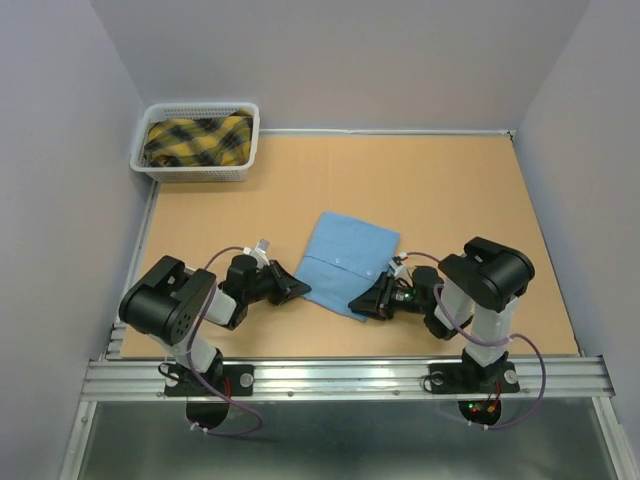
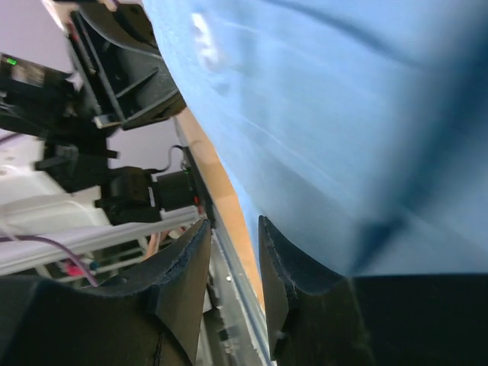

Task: Fold and stack the long sleeve shirts
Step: Fold the shirt

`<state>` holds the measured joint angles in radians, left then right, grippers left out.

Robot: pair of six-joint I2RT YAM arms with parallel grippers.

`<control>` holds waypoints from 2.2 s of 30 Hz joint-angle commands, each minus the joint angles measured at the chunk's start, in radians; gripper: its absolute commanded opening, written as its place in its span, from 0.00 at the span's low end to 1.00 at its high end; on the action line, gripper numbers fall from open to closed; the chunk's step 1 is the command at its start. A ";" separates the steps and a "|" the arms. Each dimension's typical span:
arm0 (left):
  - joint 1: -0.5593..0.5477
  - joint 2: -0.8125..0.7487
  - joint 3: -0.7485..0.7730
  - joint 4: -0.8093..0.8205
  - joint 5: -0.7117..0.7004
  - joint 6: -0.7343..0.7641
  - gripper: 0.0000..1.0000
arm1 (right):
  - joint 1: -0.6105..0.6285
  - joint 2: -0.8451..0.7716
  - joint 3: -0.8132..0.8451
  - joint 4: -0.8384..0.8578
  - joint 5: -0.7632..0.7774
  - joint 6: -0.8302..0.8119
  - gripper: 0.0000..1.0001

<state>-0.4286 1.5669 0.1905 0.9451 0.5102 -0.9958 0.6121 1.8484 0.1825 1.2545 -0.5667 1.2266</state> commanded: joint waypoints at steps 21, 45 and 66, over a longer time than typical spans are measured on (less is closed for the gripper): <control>0.039 -0.145 0.576 -0.493 -0.056 0.253 0.21 | -0.284 -0.274 0.401 -0.457 -0.012 -0.130 0.42; 0.027 0.513 0.946 -0.332 0.031 0.223 0.25 | -0.491 0.126 0.480 -0.363 0.008 -0.210 0.42; -0.487 -0.120 0.751 -1.054 -0.781 0.835 0.86 | -0.508 -0.658 0.546 -1.475 0.291 -0.644 0.80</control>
<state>-0.8467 1.4700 0.9607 0.0460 -0.0402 -0.2619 0.0948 1.2667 0.6926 -0.0067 -0.3351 0.6582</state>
